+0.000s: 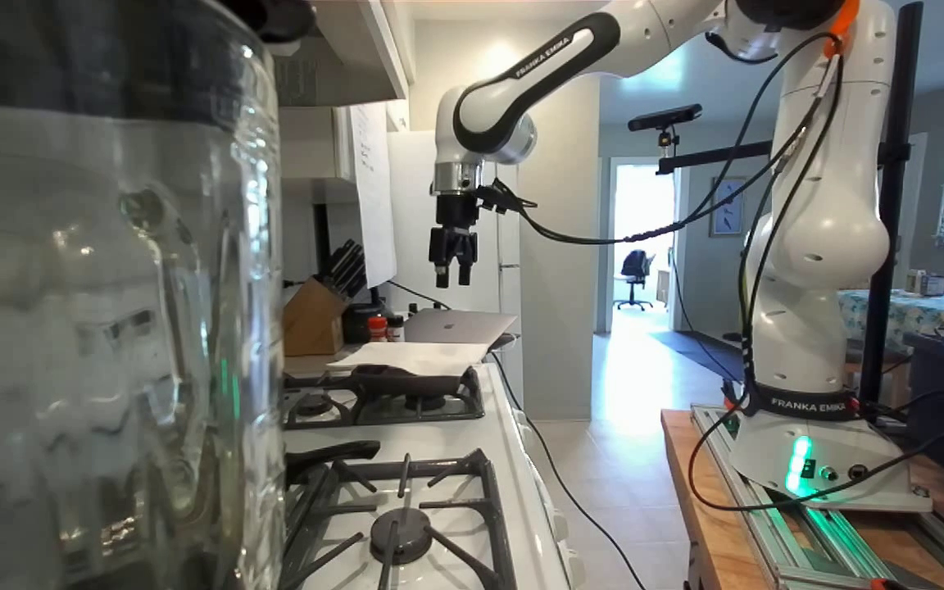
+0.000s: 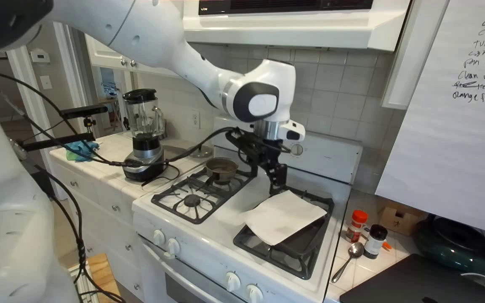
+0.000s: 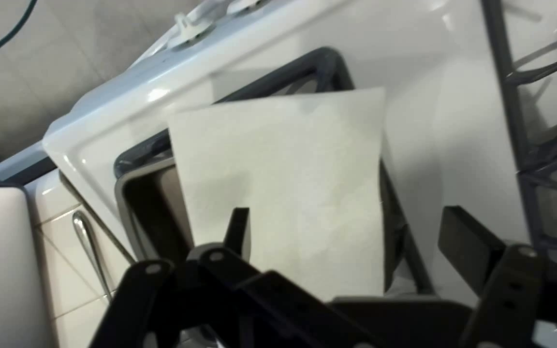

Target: Place the paper towel inside the baking tray

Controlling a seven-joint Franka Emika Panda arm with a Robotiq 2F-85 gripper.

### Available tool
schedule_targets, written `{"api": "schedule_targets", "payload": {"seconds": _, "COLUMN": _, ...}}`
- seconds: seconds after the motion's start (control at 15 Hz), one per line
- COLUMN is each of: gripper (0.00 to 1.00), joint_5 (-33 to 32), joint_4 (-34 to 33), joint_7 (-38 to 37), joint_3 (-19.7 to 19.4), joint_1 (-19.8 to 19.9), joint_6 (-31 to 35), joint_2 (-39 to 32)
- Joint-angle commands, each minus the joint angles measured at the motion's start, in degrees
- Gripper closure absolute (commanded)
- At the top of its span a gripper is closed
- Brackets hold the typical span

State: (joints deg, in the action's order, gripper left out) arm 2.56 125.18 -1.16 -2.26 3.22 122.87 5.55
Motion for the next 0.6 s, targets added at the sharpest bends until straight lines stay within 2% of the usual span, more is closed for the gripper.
{"api": "schedule_targets", "payload": {"seconds": 0.0, "gripper": 0.00, "joint_5": -1.7, "joint_4": -1.3, "joint_7": -9.6, "joint_3": 2.9, "joint_1": -2.0, "joint_6": -8.3, "joint_2": 5.5}}
{"api": "schedule_targets", "payload": {"seconds": 0.27, "gripper": 0.00, "joint_5": -1.8, "joint_4": -2.2, "joint_7": -11.2, "joint_3": 4.3, "joint_1": -2.4, "joint_6": -9.9, "joint_2": 7.7}}
{"api": "schedule_targets", "payload": {"seconds": 0.47, "gripper": 0.00, "joint_5": -6.4, "joint_4": -0.4, "joint_7": -14.1, "joint_3": 5.1, "joint_1": -1.8, "joint_6": -3.6, "joint_2": 9.4}}
{"api": "schedule_targets", "payload": {"seconds": 0.53, "gripper": 0.00, "joint_5": -3.5, "joint_4": -2.1, "joint_7": -11.5, "joint_3": 4.2, "joint_1": -2.4, "joint_6": -6.6, "joint_2": 7.6}}
